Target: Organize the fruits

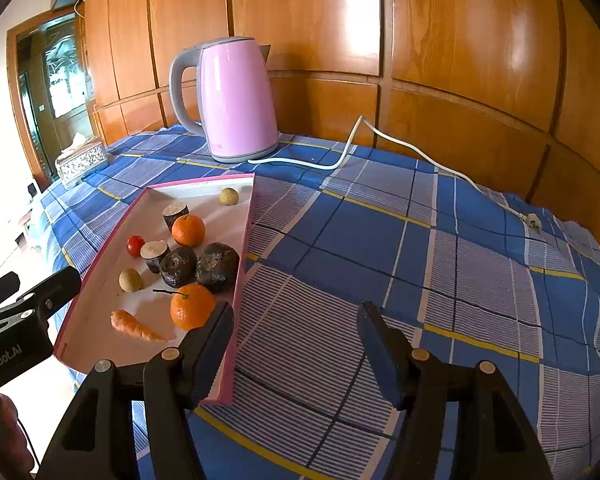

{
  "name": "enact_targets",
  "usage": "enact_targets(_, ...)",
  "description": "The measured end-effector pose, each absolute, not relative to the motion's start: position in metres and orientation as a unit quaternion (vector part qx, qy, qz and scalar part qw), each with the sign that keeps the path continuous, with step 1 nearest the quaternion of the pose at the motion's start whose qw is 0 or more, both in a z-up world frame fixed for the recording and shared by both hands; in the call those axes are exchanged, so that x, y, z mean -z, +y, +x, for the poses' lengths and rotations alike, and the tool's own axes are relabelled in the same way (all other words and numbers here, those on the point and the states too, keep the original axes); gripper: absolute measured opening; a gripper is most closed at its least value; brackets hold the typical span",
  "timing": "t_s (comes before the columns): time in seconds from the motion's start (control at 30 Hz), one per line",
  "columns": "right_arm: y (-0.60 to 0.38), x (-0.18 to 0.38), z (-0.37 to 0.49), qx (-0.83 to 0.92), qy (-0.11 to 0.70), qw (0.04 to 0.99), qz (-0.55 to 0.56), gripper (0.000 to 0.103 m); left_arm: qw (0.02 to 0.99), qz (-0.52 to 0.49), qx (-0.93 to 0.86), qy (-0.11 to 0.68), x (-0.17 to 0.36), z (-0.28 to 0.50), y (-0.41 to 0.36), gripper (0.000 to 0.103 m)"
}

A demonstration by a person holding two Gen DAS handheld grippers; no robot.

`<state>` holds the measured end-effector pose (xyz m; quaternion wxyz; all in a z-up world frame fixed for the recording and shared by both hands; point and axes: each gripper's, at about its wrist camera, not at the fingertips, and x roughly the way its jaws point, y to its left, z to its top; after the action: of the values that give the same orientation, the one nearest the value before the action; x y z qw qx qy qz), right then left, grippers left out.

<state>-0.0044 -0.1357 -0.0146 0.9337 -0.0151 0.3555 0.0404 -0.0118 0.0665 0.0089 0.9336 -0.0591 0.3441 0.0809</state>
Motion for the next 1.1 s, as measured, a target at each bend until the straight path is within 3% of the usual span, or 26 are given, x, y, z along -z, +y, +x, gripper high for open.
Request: enact_targets(1.1, -0.1334, 0.0135, -0.0053, -0.041, 0.355, 0.934, -0.018, 0.065, 0.935, -0.069, -0.089, 0.335, -0.0108, -0.0137, 0.0719, 0.103)
